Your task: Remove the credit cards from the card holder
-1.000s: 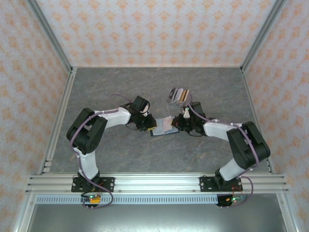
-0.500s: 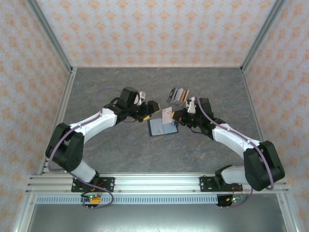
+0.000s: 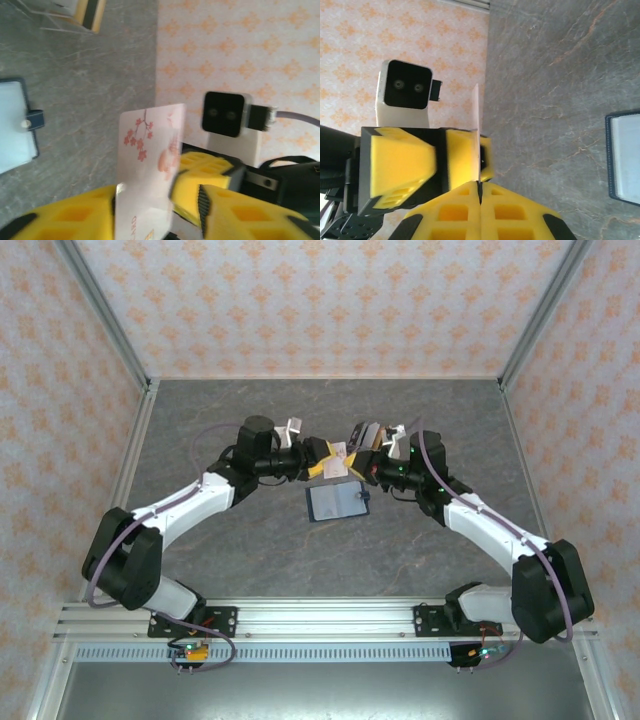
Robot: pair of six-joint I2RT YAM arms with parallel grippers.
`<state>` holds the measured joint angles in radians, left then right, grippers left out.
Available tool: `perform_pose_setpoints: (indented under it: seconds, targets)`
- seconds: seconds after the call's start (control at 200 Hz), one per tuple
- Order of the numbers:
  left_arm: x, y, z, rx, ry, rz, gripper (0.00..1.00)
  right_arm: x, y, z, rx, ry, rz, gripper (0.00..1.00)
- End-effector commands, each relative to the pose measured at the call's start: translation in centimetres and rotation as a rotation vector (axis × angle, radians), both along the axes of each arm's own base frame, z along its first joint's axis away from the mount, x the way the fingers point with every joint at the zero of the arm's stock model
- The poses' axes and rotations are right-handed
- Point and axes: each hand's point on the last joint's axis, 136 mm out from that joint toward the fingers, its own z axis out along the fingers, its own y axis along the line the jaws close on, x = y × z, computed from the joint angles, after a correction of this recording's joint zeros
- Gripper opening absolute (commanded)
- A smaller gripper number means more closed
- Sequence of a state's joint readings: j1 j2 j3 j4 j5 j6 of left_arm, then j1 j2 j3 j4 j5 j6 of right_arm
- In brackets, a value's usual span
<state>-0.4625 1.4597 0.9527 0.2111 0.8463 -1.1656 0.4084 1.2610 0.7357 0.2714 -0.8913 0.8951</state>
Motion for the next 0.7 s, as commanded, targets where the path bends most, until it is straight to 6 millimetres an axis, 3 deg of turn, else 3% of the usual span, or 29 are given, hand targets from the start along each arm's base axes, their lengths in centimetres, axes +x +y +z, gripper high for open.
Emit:
perform_pose_setpoints:
  seconds: [0.0, 0.21, 0.27, 0.385, 0.46, 0.586, 0.696]
  targets:
    - [-0.6, 0.0, 3.7, -0.075, -0.093, -0.018, 0.33, 0.1, 0.3, 3.8, 0.07, -0.065, 0.017, 0.0]
    - [-1.0, 0.2, 4.8, -0.097, -0.115, -0.015, 0.05, 0.1, 0.6, 5.3, 0.092, -0.072, 0.038, 0.0]
    - [-1.1, 0.2, 4.9, -0.102, -0.119, -0.02, 0.0, 0.0, 0.7, 5.7, 0.098, -0.076, 0.043, 0.06]
    - [-1.1, 0.1, 5.2, -0.107, -0.123, -0.021, 0.0, 0.3, 0.7, 6.0, 0.103, -0.069, 0.038, 0.24]
    - [-1.2, 0.1, 5.2, -0.109, -0.118, -0.023, 0.0, 0.5, 1.0, 6.2, 0.106, -0.065, 0.047, 0.29]
    - [-1.3, 0.0, 5.2, -0.112, -0.111, -0.032, 0.0, 0.9, 1.5, 6.4, 0.112, -0.062, 0.071, 0.29]
    - [-1.4, 0.0, 4.9, -0.108, -0.1, -0.035, 0.0, 1.3, 1.8, 6.6, 0.113, -0.065, 0.087, 0.2]
